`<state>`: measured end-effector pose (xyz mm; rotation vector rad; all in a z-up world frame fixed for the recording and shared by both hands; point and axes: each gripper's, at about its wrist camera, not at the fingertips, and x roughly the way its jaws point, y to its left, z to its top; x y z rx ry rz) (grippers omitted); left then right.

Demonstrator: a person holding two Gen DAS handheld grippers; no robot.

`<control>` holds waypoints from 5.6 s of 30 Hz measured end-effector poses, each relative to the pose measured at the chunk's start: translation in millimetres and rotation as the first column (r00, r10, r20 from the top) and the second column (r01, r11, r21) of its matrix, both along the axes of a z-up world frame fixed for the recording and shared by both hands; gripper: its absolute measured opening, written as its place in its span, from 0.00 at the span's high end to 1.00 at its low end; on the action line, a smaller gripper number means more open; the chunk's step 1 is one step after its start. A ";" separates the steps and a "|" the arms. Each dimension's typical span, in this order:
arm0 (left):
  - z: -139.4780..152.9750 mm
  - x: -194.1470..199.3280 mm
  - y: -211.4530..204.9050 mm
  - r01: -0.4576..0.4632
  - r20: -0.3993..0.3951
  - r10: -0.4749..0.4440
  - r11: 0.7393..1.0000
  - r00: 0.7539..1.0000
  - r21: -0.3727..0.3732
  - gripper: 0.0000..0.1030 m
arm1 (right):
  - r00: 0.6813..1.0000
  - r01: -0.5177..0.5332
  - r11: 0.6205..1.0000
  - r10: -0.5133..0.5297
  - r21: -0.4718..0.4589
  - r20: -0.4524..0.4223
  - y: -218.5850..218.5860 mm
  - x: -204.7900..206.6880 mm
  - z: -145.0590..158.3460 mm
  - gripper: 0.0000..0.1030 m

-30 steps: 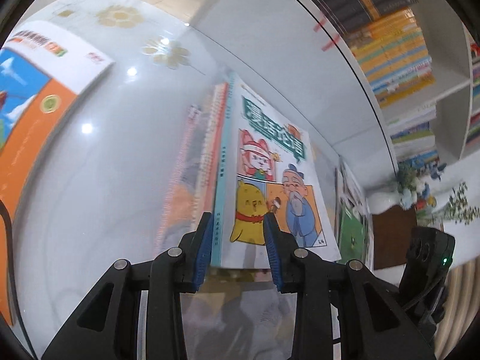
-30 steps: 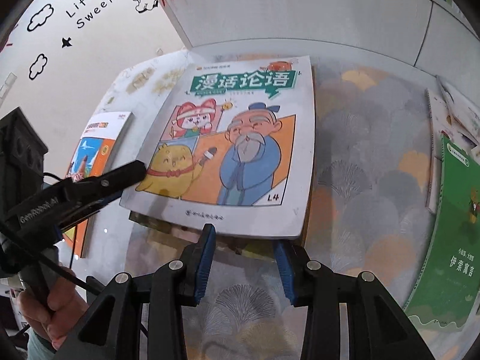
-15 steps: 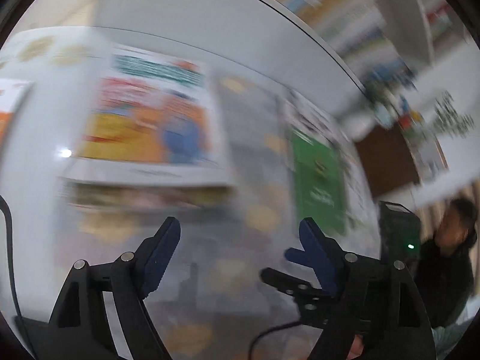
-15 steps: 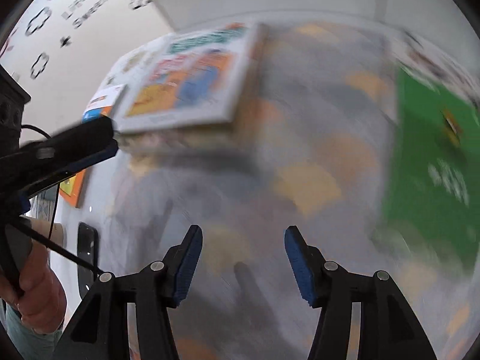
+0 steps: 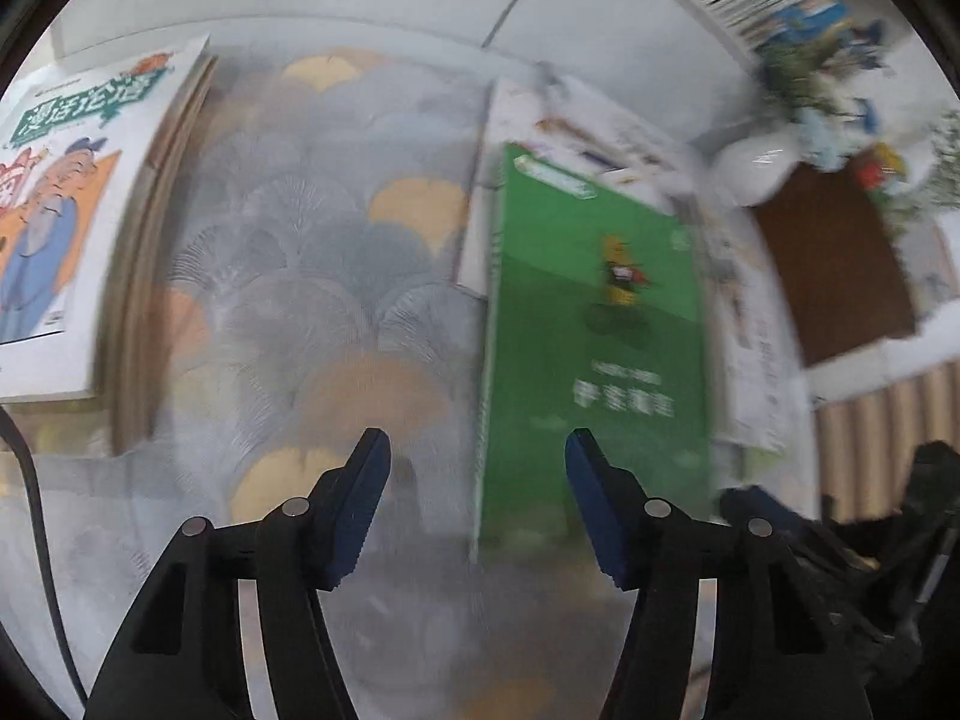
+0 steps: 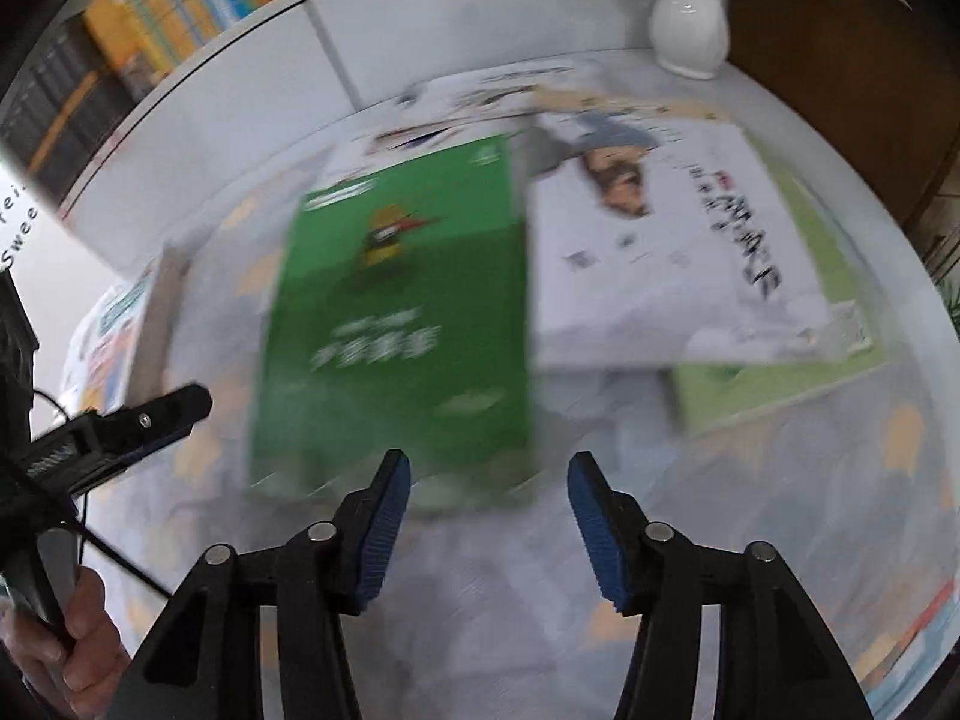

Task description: Organize books

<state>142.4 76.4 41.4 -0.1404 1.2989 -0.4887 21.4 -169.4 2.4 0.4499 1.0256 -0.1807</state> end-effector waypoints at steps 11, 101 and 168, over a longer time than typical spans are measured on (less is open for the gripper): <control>-2.0 -45.3 -30.1 0.020 -0.018 -0.020 1.000 1.000 0.020 0.43 | 0.989 -0.141 0.985 0.145 0.102 -0.031 -8.1 16.5 -28.1 0.52; 113.6 -137.5 78.6 0.005 0.150 0.025 0.981 0.988 -0.196 0.79 | 0.858 -0.493 0.863 0.461 0.109 0.226 95.2 -69.8 60.9 0.65; 63.9 -96.7 40.6 0.180 0.066 -0.179 0.983 0.982 -0.022 0.66 | 0.971 -0.232 0.954 0.239 0.188 -0.018 67.5 -57.7 -7.2 0.51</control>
